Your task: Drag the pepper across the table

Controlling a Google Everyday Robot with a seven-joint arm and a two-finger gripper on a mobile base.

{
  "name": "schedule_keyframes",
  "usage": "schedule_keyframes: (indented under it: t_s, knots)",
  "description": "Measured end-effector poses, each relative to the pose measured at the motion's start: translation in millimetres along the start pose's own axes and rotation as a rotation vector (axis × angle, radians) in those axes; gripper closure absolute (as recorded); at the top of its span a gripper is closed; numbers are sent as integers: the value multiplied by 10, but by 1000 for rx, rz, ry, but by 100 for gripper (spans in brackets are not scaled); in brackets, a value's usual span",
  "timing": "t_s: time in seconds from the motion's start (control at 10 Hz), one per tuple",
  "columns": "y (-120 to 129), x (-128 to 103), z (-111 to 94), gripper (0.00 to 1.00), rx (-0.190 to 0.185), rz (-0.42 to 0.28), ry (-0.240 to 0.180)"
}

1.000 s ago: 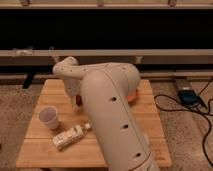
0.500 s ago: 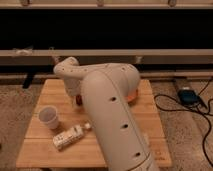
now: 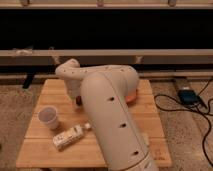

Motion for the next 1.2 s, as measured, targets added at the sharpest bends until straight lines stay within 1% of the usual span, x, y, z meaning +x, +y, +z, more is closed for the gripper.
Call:
schedule_keyframes:
  t_s: [0.1, 0.2, 0.6, 0.7, 0.9, 1.2]
  knots:
    - [-25, -9, 24, 37, -3, 34, -1]
    - [-37, -27, 17, 37, -6, 51, -8]
    - [-83, -89, 5, 37, -26, 94, -43]
    - [-86, -114, -3, 42, -32, 100, -58]
    - [-49, -128, 2, 58, -40, 97, -63]
    - [-26, -127, 24, 89, -58, 82, -62]
